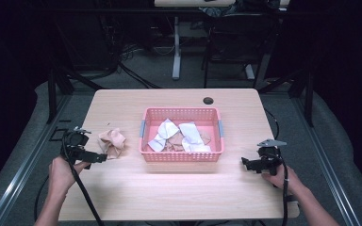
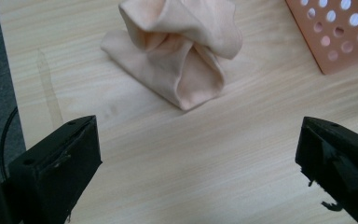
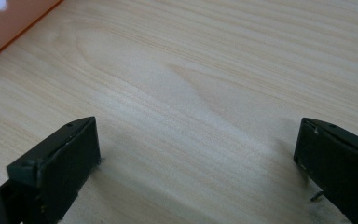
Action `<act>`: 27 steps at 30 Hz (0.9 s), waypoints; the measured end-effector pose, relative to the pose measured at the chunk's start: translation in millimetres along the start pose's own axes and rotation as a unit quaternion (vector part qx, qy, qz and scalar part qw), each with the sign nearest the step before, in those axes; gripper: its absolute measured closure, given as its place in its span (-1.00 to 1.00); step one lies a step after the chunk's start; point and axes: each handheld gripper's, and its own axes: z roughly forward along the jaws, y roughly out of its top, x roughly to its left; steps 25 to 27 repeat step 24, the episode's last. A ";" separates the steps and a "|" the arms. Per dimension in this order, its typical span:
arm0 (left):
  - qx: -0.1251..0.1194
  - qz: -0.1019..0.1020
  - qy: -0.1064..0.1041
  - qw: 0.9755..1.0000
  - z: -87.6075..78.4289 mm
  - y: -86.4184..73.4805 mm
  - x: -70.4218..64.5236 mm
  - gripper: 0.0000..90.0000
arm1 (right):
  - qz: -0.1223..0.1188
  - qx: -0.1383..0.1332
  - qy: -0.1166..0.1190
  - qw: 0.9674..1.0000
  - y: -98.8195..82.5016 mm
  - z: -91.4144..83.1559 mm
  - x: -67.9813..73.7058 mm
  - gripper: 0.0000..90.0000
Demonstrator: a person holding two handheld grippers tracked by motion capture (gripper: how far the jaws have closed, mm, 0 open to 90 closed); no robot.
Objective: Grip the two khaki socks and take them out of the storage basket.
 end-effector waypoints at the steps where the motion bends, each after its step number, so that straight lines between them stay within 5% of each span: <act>1: -0.002 -0.001 0.001 1.000 0.9 -3.0 0.0 -1.00 | 0.000 0.000 0.000 1.000 0.0 0.0 0.0 -1.00; 13: 0.024 -0.013 0.008 1.000 27.7 -45.6 -7.2 -1.00 | -0.004 0.003 0.002 1.000 0.4 -0.2 -0.6 -1.00; 18: 0.004 -0.021 -0.005 1.000 25.5 -47.2 -3.1 -1.00 | -0.004 0.003 0.002 1.000 0.4 -0.2 -0.5 -1.00; 27: 0.011 -0.010 -0.013 1.000 34.0 -49.6 -5.5 -1.00 | -0.004 0.003 0.002 1.000 0.4 -0.1 -0.6 -1.00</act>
